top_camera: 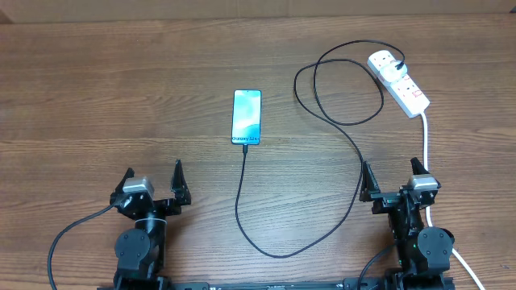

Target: Plug charger to phone and switch on socket

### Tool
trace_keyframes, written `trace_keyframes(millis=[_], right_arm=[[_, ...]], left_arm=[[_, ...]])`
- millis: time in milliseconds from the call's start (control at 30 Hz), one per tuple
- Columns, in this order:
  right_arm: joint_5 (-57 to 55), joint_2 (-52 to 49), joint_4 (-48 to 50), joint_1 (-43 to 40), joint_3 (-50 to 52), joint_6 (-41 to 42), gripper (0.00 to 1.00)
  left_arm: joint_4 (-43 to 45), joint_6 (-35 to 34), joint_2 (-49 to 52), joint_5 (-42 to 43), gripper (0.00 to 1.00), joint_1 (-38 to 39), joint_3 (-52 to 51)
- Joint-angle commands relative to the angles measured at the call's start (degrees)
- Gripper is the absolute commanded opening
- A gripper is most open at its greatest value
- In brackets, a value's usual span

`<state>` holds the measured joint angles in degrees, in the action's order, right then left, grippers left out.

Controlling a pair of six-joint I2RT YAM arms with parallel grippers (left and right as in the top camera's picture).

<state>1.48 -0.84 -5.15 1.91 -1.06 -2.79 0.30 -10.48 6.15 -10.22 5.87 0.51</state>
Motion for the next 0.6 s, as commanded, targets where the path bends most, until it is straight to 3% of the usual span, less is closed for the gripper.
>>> trace_keyframes(millis=[0, 200, 567], right_arm=[[-0.3, 0.7, 0.3, 0.4, 0.6, -0.1, 1.00], [-0.3, 0.7, 0.3, 0.4, 0.6, -0.1, 1.00], [-0.3, 0.7, 0.3, 0.4, 0.6, -0.1, 1.00]], left_arm=[[-4.0, 0.8, -5.1, -1.5, 1.00, -1.5, -0.2], [-4.0, 2.4, -6.0, 2.3, 0.99, -5.6, -0.2], [-4.2, 8.0, -6.0, 2.8, 1.00, -5.9, -0.2]])
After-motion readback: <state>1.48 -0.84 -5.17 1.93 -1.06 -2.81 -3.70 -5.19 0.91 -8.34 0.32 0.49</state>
